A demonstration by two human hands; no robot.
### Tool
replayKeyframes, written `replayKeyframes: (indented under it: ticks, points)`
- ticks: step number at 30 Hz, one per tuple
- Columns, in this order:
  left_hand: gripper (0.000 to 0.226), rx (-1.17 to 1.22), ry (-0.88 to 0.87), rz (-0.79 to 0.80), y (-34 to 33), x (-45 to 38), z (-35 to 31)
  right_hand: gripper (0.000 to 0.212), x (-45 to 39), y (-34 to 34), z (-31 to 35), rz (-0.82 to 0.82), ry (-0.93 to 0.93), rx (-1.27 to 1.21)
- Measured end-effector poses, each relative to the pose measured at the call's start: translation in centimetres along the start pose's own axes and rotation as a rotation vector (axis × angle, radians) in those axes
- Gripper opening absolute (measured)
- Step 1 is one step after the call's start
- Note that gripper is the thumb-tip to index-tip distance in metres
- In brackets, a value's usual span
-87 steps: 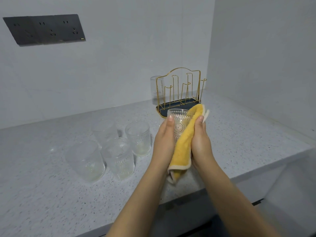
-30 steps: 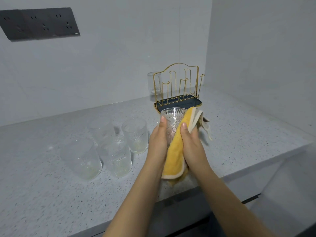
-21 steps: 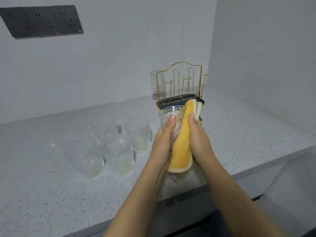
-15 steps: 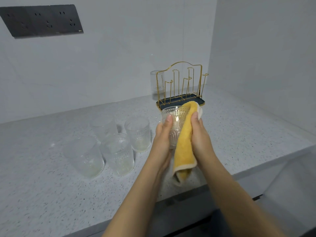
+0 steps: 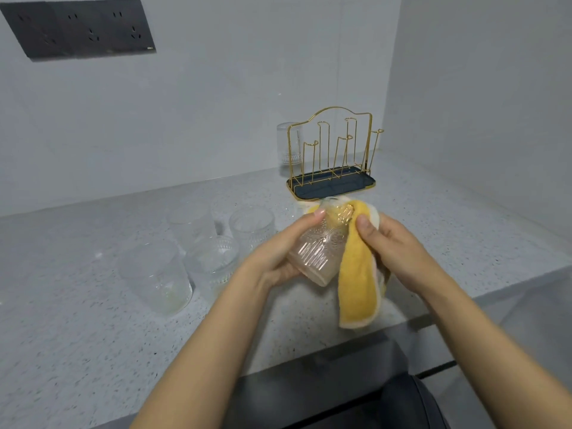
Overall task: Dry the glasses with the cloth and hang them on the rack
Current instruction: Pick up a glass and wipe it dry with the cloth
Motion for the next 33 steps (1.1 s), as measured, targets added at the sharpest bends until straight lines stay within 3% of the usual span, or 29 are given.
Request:
replayKeyframes:
  ticks: [3,6,9,12,15,17,19,21,23,26,33]
  points:
    - [0.024,0.012,0.115,0.083,0.5,-0.5,-0.7,0.02,-0.5,1.7,-0.1,0.276,-0.053,0.055]
    - [0.037,-0.052,0.224,0.125,0.0,-1.3,-0.7,0.041,-1.1,2.6,0.2,0.469,-0.131,0.091]
    - [0.05,-0.098,0.29,0.218,-0.6,-1.5,-0.5,0.046,-1.2,2.4,0.1,0.591,-0.171,0.123]
    - [0.055,-0.123,0.291,0.228,-0.4,-1.5,-0.5,0.04,-1.0,1.9,-0.7,0.542,-0.192,0.002]
    - [0.046,-0.107,0.2,-0.003,-0.2,-1.7,-0.4,0.032,-0.9,1.7,-1.3,0.44,-0.192,-0.121]
    - [0.046,-0.038,0.049,-0.164,-0.3,-1.6,0.0,0.03,-1.1,1.9,-1.5,0.343,-0.223,-0.181]
    - [0.049,-0.079,-0.17,-0.216,-0.9,-1.3,0.8,0.033,-1.5,2.2,-1.6,0.248,-0.287,-0.252]
    - [0.045,-0.291,-0.367,-0.233,-1.4,-0.7,2.0,0.033,-1.6,2.1,-1.5,0.249,-0.318,-0.306]
    - [0.027,-0.363,-0.475,-0.277,-1.5,-0.6,2.8,0.035,-1.4,1.5,-1.3,0.319,-0.338,-0.325]
    - [0.016,-0.321,-0.474,-0.356,-1.3,-0.9,3.1,0.044,-1.2,0.8,-1.2,0.384,-0.354,-0.335]
    - [0.043,-0.194,-0.289,-0.409,-0.7,-0.6,3.3,0.034,-1.2,-0.1,0.6,0.628,-0.317,-0.181]
Point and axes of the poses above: each hand's wrist, its own x-axis away from the middle knuckle, its own y-axis out of the back of the hand, z = x × y, the point moved 1 cm from there along -x, towards the middle knuckle, and after that the axes turned 4 degrees about x, right-handed, at the moved point
